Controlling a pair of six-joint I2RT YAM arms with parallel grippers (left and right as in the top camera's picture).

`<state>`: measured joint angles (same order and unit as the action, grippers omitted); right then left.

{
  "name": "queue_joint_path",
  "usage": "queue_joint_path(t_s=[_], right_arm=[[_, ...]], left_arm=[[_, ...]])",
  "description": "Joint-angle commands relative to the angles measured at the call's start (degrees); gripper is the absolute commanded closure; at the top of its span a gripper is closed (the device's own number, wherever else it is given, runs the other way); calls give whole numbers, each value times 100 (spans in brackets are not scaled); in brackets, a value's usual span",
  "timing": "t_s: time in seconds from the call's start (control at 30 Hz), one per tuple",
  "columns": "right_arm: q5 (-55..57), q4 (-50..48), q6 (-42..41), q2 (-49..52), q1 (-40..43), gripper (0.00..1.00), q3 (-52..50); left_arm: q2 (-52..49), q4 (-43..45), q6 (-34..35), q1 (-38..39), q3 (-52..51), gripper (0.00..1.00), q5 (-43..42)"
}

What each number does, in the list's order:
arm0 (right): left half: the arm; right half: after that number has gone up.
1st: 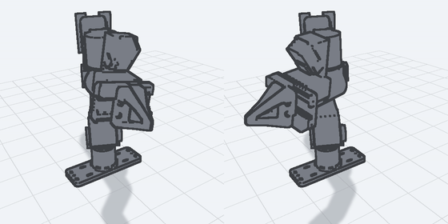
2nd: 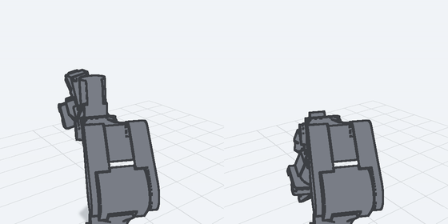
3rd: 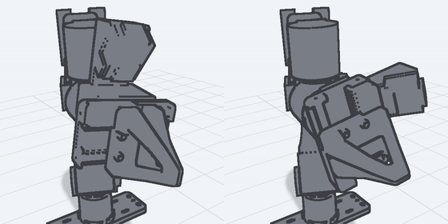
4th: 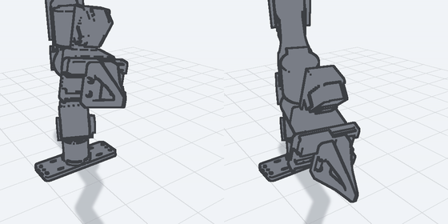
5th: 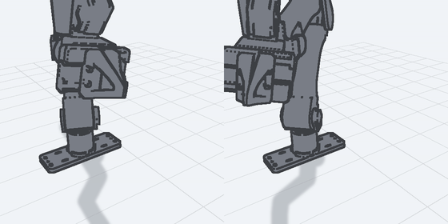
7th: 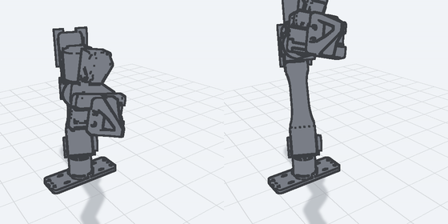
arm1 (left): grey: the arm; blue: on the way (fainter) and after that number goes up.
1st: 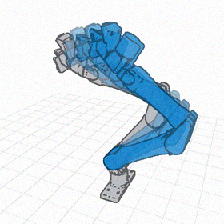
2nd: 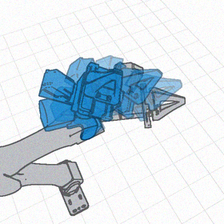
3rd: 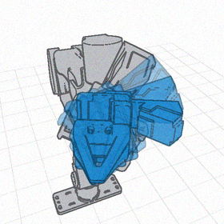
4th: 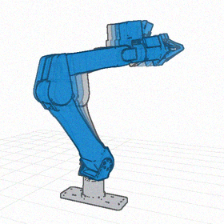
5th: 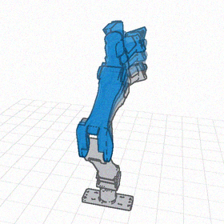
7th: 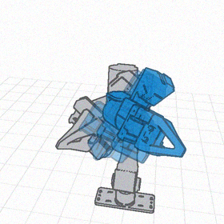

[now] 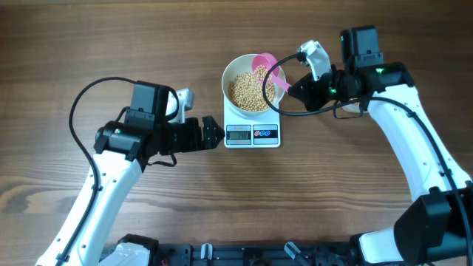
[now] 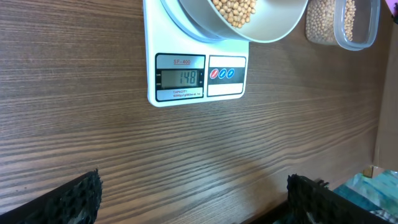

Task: Scoop item into bowl and weigh 150g on scale
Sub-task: 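Tilt the scoop with the right gripper to trickle soybeans into bowl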

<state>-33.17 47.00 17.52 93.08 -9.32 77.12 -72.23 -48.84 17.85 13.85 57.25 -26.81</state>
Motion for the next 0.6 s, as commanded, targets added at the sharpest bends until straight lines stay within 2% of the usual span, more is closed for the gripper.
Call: queue_joint_path(t_s=[0.0,0.2,0.57], right_arm=[[46,4,166,-149,-44,96,66],[835,2,199,-168,-328,96,66],[658,0,188,-168,-326,96,66]], left_arm=[[-33,15,-111,-24,4,0,55],[-33,15,-111,-24,4,0,55],[-33,15,-114,-24,4,0,55]])
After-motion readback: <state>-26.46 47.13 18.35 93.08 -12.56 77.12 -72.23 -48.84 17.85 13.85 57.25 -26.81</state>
